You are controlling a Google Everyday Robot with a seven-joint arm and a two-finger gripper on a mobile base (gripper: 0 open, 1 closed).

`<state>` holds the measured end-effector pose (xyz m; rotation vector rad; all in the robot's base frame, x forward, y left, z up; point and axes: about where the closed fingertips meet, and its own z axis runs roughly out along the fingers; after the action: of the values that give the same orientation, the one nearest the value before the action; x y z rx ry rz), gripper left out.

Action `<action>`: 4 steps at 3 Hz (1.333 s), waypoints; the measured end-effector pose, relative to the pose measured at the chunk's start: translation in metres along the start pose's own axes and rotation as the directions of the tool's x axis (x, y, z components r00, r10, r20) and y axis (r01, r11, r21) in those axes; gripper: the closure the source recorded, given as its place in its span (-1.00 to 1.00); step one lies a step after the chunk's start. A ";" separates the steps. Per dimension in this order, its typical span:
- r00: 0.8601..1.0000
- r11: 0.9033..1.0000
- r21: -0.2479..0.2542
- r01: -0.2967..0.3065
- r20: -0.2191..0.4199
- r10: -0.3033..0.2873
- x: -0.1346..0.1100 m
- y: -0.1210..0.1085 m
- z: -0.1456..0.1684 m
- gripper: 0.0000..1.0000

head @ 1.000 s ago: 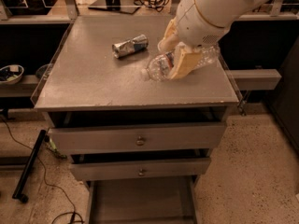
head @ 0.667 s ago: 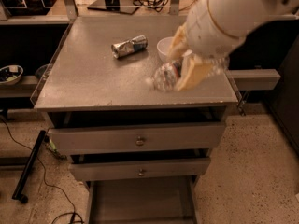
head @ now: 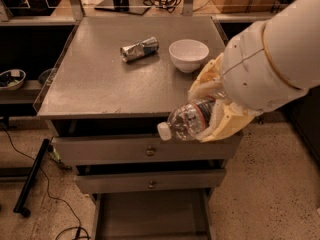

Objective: Place water bottle into bottom drawer

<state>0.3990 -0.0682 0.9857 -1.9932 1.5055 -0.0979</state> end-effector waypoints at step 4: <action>0.994 0.997 -0.069 -0.036 0.100 0.043 -0.027 0.060 0.080 1.00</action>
Offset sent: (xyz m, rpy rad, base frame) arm -0.0093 0.0332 -0.0866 0.0632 0.0821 0.0049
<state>0.3723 -0.0180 0.8986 -1.9880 1.5003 0.0706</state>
